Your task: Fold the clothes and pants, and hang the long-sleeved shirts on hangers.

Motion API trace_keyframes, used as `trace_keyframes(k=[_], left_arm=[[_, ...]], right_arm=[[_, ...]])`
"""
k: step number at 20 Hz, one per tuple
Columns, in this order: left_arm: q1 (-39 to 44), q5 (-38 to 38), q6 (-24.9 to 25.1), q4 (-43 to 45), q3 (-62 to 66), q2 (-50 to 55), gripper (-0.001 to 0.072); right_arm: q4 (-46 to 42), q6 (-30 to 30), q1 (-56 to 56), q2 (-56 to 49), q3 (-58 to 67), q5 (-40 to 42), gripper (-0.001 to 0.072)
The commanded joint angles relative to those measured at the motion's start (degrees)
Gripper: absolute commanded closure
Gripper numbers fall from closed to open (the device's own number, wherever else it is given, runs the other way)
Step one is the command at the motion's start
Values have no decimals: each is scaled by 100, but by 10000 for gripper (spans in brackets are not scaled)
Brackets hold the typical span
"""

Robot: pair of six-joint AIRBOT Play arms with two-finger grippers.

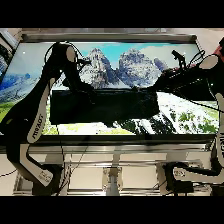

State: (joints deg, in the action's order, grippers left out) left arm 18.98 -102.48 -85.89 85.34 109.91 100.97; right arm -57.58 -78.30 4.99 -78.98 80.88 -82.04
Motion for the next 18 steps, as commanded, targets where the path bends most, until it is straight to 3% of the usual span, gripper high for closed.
trace_keyframes(k=[1,6,12,18], left_arm=[[-151,522,-127,-9,-13,-162,671],[-811,1469,-903,-13,-13,-610,671],[-745,1204,-839,-262,-354,-625,670],[-92,1134,-577,-398,-2090,-627,671]], right_arm=[[-33,-4,-4,4,7,-33,266],[-33,-2,-4,4,7,-98,266],[-31,-4,-4,4,7,-101,266],[-24,-7,-4,4,7,-125,266]])
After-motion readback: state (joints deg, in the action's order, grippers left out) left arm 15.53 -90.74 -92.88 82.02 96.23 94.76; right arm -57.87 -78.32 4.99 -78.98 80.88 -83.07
